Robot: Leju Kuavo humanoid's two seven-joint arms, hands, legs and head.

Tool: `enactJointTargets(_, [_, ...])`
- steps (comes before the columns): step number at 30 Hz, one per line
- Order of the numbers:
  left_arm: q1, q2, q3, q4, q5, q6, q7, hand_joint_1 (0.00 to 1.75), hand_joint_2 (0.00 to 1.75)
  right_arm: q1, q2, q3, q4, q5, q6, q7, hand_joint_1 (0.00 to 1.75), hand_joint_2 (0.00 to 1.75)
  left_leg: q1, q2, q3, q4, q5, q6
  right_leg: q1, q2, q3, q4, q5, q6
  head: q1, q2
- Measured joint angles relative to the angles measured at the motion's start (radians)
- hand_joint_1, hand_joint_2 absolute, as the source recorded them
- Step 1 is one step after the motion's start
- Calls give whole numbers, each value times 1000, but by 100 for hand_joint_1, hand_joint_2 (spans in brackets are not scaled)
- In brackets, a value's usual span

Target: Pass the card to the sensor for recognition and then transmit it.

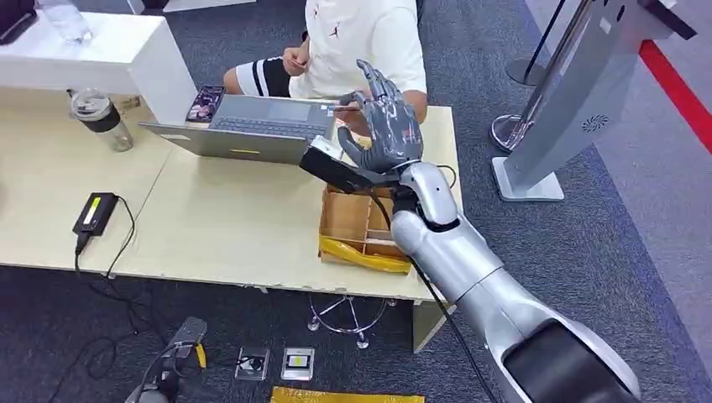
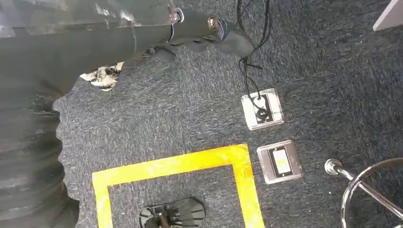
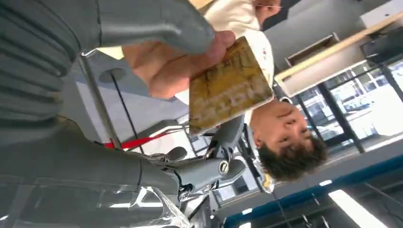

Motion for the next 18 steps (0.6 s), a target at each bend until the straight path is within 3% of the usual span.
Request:
enactJointTargets(8, [-1,-3,0,0,-1,3,6,0,175,2,-20,2,50,-31,-54,3,0,175,0,1,0,0,0,0,0,2,-1,0,0,0,0,0])
enactJointTargets(14, [4,-3,0,0,18,12,6,0,175,22,-67,-30,59,-150,-57,-8,0,175,0,1,0,0,0,0,0,2,-1,0,0,0,0,0])
enactJointTargets(18, [19,1,0,0,31,20,-1,0,175,70,-129,-77,37,-257,-59,4,0,175,0,1,0,1,0,0,0,2,-1,0,0,0,0,0])
